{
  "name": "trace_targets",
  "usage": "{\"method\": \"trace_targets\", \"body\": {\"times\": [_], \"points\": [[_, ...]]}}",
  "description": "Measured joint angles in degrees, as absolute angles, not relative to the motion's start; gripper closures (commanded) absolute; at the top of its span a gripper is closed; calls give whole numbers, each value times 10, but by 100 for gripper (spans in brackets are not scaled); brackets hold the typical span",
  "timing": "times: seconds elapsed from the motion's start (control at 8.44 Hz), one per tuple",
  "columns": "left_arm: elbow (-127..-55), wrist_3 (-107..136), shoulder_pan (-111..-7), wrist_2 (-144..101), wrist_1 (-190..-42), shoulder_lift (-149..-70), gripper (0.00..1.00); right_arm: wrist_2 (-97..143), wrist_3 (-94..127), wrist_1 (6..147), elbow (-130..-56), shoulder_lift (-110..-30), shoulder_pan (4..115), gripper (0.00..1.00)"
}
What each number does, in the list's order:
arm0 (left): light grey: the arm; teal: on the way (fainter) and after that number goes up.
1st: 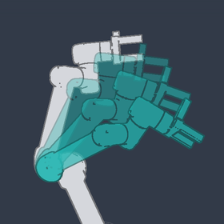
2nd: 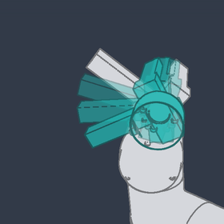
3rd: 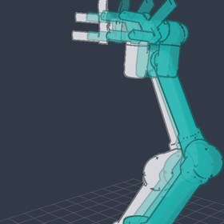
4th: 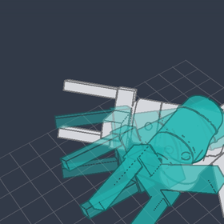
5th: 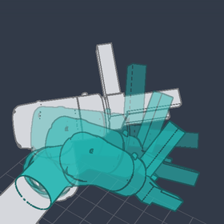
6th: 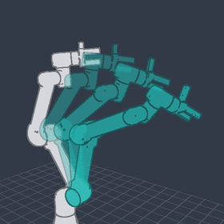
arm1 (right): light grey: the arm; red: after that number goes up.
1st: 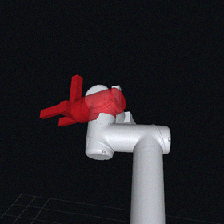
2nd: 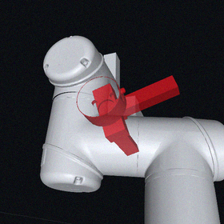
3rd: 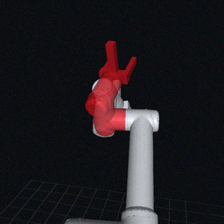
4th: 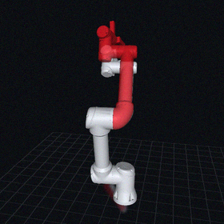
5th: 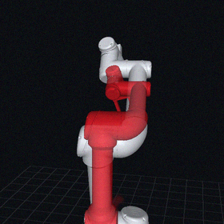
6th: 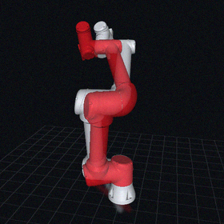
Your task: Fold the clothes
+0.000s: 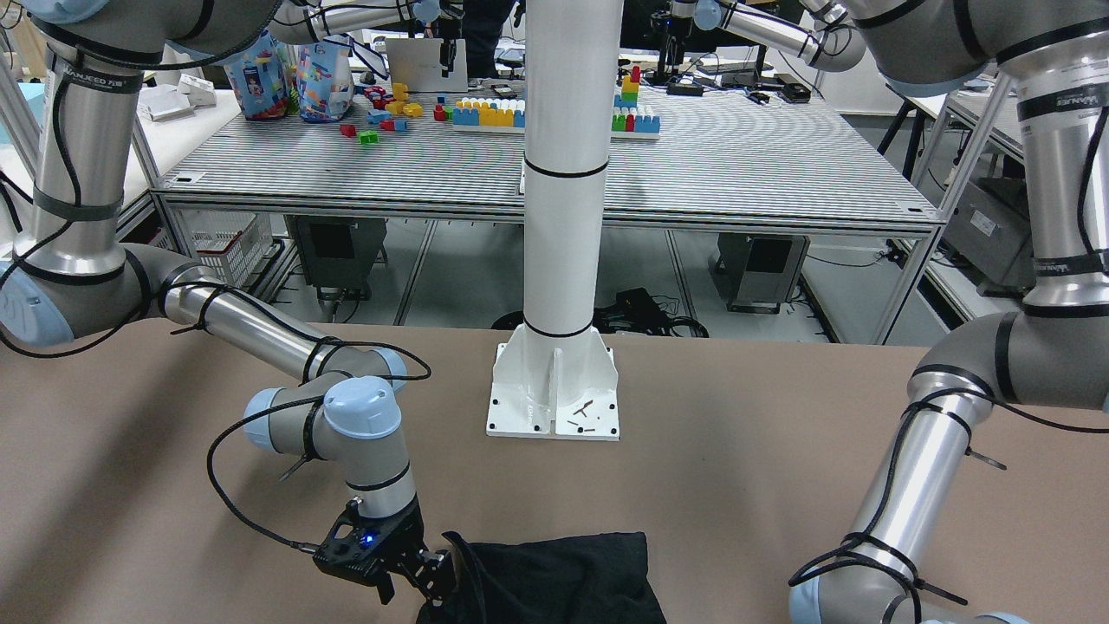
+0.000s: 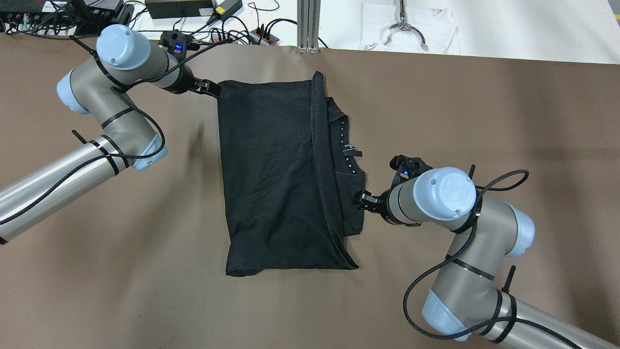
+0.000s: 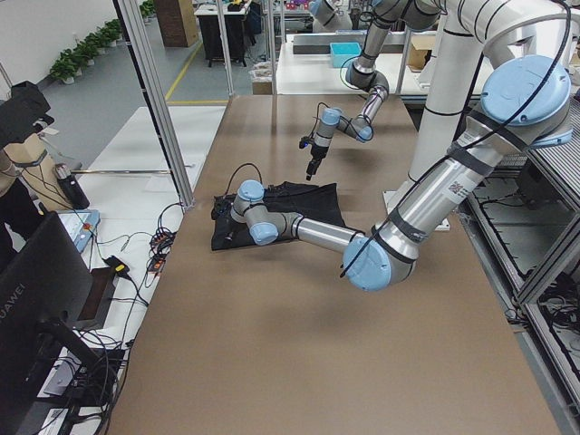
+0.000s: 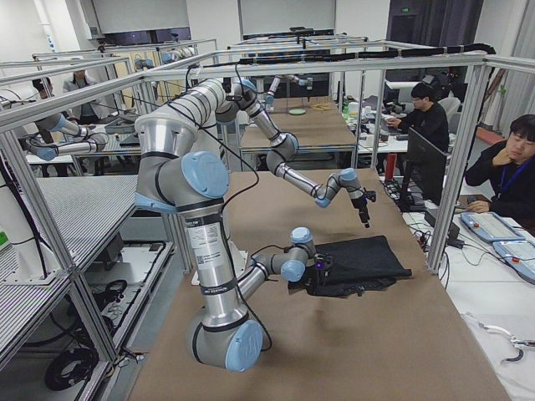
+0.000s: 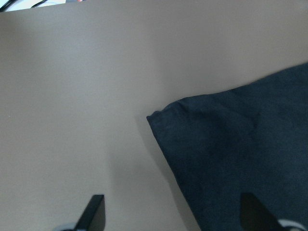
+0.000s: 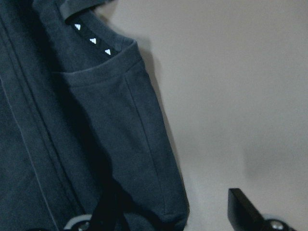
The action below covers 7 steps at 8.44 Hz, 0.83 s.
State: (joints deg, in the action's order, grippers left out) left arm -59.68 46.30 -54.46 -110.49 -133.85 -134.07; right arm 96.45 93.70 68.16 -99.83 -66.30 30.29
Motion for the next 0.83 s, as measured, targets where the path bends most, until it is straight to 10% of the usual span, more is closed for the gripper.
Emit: {"method": "trace_targets", "body": {"times": [0.83], "points": [[-597,462,-543,-1105,-1336,-1340,0,852,1011,669,-981,-663,239,52]]}}
